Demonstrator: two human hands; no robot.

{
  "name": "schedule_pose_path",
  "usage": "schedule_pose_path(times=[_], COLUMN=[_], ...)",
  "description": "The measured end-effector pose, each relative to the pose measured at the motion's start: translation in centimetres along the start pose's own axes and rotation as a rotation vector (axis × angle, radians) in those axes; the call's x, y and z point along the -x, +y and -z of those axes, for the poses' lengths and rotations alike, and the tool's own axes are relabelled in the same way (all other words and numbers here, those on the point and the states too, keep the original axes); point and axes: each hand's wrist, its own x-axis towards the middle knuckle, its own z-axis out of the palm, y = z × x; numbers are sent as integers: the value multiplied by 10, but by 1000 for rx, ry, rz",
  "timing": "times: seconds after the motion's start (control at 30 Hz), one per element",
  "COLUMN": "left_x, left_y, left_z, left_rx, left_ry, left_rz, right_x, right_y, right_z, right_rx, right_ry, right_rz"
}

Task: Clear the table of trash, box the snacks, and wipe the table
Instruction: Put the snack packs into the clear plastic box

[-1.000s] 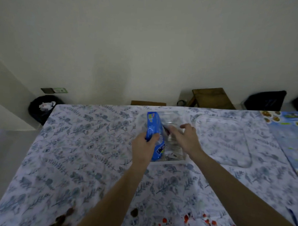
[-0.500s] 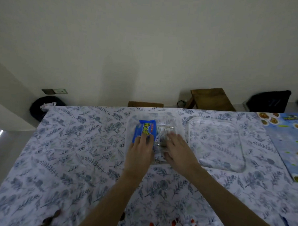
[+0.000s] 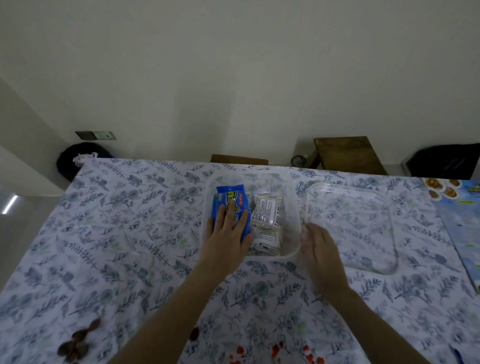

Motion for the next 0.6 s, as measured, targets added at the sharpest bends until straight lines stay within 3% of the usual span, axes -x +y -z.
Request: schedule_pose_path(times=[0.17,0.3,0.47,0.6], left_x=[9,22,34,37], left_y=[-5,-13,-24,-29], left_z=[1,-2,-13,-4], left_rx=[28,54,40,36], left_ry=[131,230,197,132], left_rz=[-3,-10,-51,-105], right_x=[5,4,12,2], right_y=[21,23,29,16], right_z=[5,10,2,4], right_rx=[357,337,666,767], right_ry=[4,-7,-153,-96], right_rz=[54,2,72,25])
